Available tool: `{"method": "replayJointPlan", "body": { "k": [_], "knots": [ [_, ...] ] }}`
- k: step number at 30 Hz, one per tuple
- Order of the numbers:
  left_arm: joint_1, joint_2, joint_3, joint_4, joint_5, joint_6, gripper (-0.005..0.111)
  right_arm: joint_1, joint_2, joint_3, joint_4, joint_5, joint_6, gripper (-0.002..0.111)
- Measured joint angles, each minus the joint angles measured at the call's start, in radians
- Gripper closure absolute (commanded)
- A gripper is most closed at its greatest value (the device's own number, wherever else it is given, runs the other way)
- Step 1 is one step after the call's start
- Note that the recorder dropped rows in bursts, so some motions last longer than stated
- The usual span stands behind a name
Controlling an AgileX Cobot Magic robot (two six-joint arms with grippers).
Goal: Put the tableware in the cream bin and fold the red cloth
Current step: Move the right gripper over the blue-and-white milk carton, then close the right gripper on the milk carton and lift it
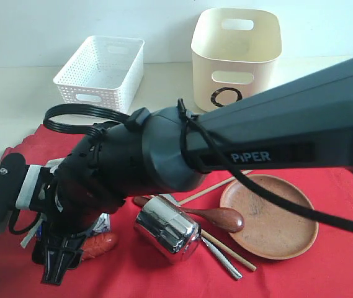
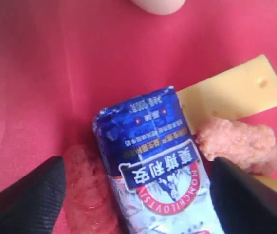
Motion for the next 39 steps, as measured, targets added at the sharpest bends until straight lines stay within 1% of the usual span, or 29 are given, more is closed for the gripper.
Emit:
{"method": "replayJointPlan", "body": {
  "k": [8, 10, 12, 17, 18, 19, 20, 21, 22, 23, 24, 27, 34, 39],
  "knots": [
    [0.0, 0.0, 0.0, 0.0, 0.0, 0.0, 0.107, 0.0, 0.009, 0.0, -0.019, -0.036, 0.0, 0.032],
    [0.0, 0.0, 0.0, 0.0, 0.0, 0.0, 0.107, 0.0, 0.023, 0.0, -0.027, -0.053, 0.002, 0.034],
    [0.0, 0.0, 0.0, 0.0, 0.0, 0.0, 0.107, 0.0, 0.033, -0.006, -0.033, -0.067, 0.002, 0.039],
    [0.0, 0.0, 0.0, 0.0, 0.0, 0.0, 0.107, 0.0, 0.051, -0.027, -0.052, -0.077, 0.0, 0.066],
    [0.0, 0.0, 0.0, 0.0, 0.0, 0.0, 0.107, -0.002, 0.053, -0.027, -0.055, -0.079, 0.0, 0.077],
    [0.0, 0.0, 0.0, 0.0, 0.0, 0.0, 0.107, -0.003, 0.053, -0.029, -0.061, -0.082, -0.002, 0.081],
    [0.0, 0.0, 0.0, 0.0, 0.0, 0.0, 0.107, -0.003, 0.053, -0.029, -0.061, -0.082, -0.002, 0.089],
    [0.0, 0.0, 0.0, 0.0, 0.0, 0.0, 0.107, -0.003, 0.053, -0.029, -0.063, -0.082, -0.002, 0.092],
    [0.0, 0.0, 0.0, 0.0, 0.0, 0.0, 0.107, -0.003, 0.053, -0.029, -0.063, -0.082, -0.002, 0.099],
    [0.0, 0.0, 0.0, 0.0, 0.0, 0.0, 0.107, -0.003, 0.053, -0.029, -0.063, -0.082, -0.002, 0.102],
    [0.0, 0.0, 0.0, 0.0, 0.0, 0.0, 0.107, -0.003, 0.053, -0.029, -0.063, -0.082, -0.002, 0.108],
    [0.0, 0.0, 0.0, 0.0, 0.0, 0.0, 0.107, -0.003, 0.043, -0.029, -0.063, -0.076, -0.004, 0.108],
    [0.0, 0.0, 0.0, 0.0, 0.0, 0.0, 0.107, -0.003, -0.061, -0.029, -0.059, 0.007, 0.034, 0.108],
    [0.0, 0.0, 0.0, 0.0, 0.0, 0.0, 0.107, -0.003, -0.1, -0.029, -0.059, 0.013, 0.043, 0.108]
  ]
}}
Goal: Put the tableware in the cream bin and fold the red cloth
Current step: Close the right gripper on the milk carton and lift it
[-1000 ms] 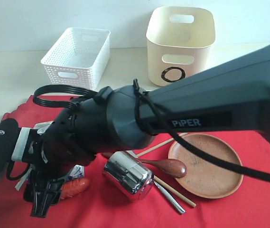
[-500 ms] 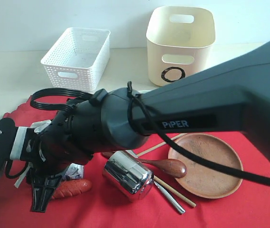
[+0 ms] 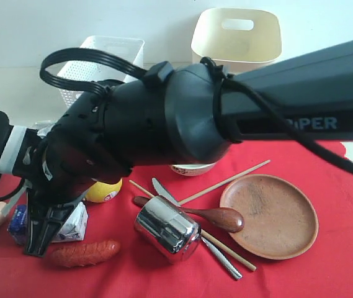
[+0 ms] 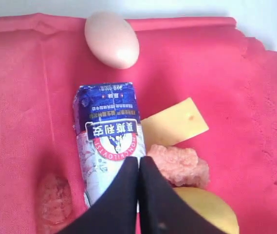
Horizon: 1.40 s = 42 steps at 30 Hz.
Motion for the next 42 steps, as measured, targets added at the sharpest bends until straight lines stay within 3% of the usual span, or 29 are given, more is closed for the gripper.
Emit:
{"method": "replayJointPlan", "body": {
  "k": [20, 30, 34, 42],
  "knots": [
    [0.0, 0.0, 0.0, 0.0, 0.0, 0.0, 0.107, -0.024, 0.025, 0.0, 0.002, 0.015, 0.024, 0.107],
    [0.0, 0.0, 0.0, 0.0, 0.0, 0.0, 0.107, -0.024, 0.066, 0.0, 0.132, -0.047, 0.027, 0.052],
    [0.0, 0.0, 0.0, 0.0, 0.0, 0.0, 0.107, -0.024, 0.115, 0.0, 0.142, -0.092, 0.027, 0.045],
    [0.0, 0.0, 0.0, 0.0, 0.0, 0.0, 0.107, -0.024, 0.178, 0.0, 0.15, -0.147, 0.027, 0.045]
  ]
}}
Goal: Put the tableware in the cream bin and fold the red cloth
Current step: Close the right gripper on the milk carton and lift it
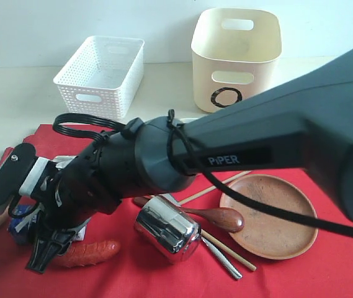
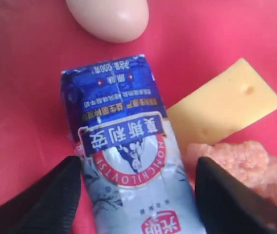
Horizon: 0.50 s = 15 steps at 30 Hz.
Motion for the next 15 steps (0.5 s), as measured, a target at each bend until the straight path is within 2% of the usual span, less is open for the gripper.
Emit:
{"method": "replayJointPlan", "body": {
  "k": [3, 9, 15],
  "knots": [
    [0.0, 0.0, 0.0, 0.0, 0.0, 0.0, 0.107, 0.0, 0.004, 0.0, 0.002, -0.007, 0.0, 0.052],
    [0.0, 0.0, 0.0, 0.0, 0.0, 0.0, 0.107, 0.0, 0.006, 0.0, 0.008, -0.014, -0.004, 0.087],
    [0.0, 0.0, 0.0, 0.0, 0.0, 0.0, 0.107, 0.0, 0.006, 0.0, 0.01, -0.018, -0.006, 0.108]
  ]
}}
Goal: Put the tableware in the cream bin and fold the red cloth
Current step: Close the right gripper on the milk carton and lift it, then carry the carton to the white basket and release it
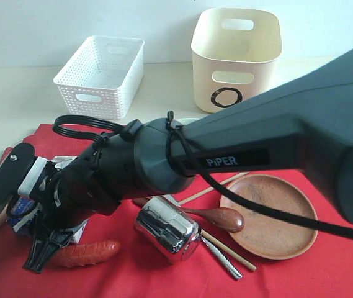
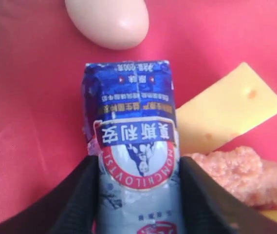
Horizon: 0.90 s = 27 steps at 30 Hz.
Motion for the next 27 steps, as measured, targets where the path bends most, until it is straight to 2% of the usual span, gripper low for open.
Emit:
{"method": "replayJointPlan", "body": {
  "k": [17, 22, 27],
  "knots": [
    [0.0, 0.0, 0.0, 0.0, 0.0, 0.0, 0.107, -0.022, -0.191, 0.002, 0.0, 0.084, 0.011, 0.108],
    [0.0, 0.0, 0.0, 0.0, 0.0, 0.0, 0.107, -0.096, -0.229, 0.002, 0.0, 0.014, 0.084, 0.108],
    [0.0, 0.0, 0.0, 0.0, 0.0, 0.0, 0.107, -0.182, -0.23, 0.002, 0.0, -0.143, 0.151, 0.108]
  ]
}}
